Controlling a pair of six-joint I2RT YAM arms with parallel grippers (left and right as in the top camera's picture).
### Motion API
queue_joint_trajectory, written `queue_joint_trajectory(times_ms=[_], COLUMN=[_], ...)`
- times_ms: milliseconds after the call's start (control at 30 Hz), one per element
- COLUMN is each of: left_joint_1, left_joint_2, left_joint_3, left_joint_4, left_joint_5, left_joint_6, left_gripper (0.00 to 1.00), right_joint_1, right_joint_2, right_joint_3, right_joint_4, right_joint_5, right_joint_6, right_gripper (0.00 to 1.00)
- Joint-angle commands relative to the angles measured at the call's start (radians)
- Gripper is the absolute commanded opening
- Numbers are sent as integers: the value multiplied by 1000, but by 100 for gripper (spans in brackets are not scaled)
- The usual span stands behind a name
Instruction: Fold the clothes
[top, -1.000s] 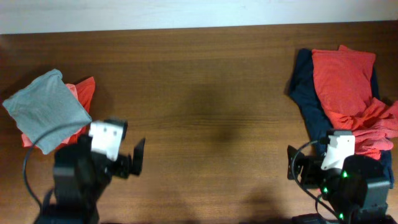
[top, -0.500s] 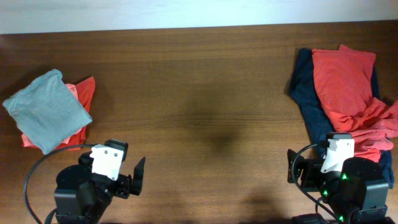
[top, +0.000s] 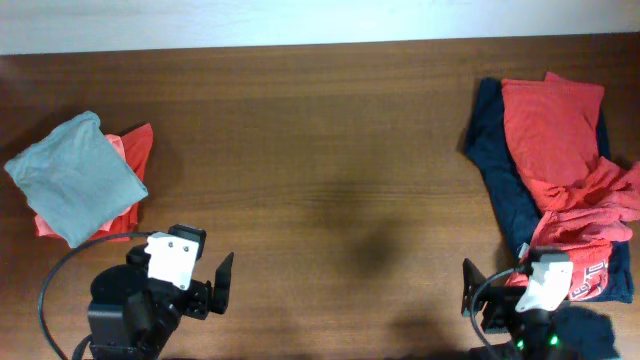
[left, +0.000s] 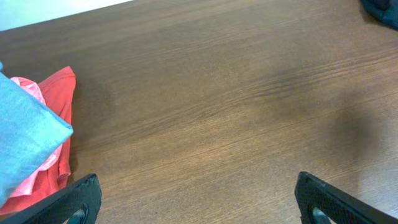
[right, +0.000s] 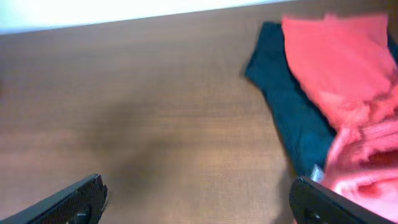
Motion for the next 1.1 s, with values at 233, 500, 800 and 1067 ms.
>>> queue_joint_trajectory(times_ms=[233,500,800,1067], left_joint_1=[-1,-1,-1,-1], left_joint_2=[-5,-5,-5,-5], left_joint_3=[-8,-8,-8,-8], left_joint_4=[2,2,1,2], left_joint_5=[-4,-4,-4,-4], left_joint_6=[-12,-12,-12,-12], left_gripper=[99,99,99,99], right_joint_1=[-6,-6,-5,-5], right_joint_2=[-202,-202,-200,-200], right_joint_3=[-403,-734,-735,-735], right_joint_4=[474,1059,959,959], right_joint_5=[8,64,61,61], right_joint_6=[4,5,5,5], right_gripper=[99,99,99,99])
